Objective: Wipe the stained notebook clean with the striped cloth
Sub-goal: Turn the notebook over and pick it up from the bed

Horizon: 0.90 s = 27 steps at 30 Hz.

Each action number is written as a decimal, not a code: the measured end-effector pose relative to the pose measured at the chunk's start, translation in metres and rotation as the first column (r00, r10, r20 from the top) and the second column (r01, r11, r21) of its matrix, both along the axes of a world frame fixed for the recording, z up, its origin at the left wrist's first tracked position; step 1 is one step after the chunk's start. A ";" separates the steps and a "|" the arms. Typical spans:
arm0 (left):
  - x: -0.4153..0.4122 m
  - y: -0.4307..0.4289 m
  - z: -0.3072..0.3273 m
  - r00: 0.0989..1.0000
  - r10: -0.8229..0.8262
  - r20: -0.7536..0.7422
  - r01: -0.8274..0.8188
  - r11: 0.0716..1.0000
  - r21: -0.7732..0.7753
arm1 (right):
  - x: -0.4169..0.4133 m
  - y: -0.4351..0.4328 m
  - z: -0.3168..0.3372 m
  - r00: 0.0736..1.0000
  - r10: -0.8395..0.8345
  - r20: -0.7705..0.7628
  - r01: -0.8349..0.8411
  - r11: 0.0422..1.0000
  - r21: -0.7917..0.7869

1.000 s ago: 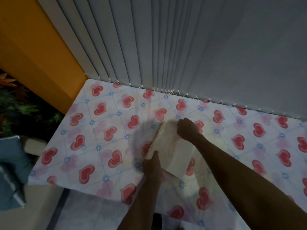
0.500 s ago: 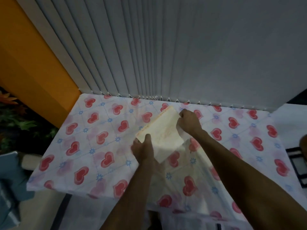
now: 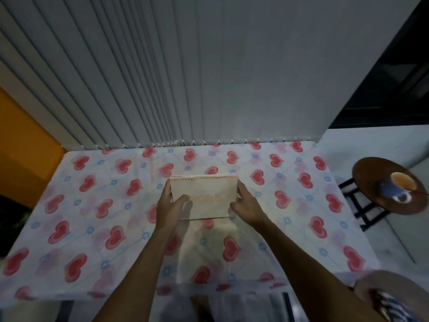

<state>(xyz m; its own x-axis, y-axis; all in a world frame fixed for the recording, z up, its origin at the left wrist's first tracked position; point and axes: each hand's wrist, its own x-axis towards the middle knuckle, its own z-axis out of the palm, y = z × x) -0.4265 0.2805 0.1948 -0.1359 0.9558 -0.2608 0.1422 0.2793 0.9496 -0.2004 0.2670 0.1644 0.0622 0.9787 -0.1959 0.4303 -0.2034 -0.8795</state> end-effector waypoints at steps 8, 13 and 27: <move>-0.019 -0.010 -0.017 0.995 -0.102 -0.013 0.102 0.995 -0.017 | 0.005 -0.010 -0.005 0.998 0.058 -0.008 -0.058 0.998 -0.038; -0.024 -0.006 -0.020 0.992 -0.123 -0.030 0.122 0.992 -0.025 | 0.006 -0.002 0.003 0.997 0.074 0.008 -0.073 0.997 -0.034; -0.050 0.168 -0.009 0.980 -0.197 -0.032 0.198 0.980 0.005 | -0.017 0.150 0.021 0.998 0.035 -0.047 -0.037 0.998 -0.055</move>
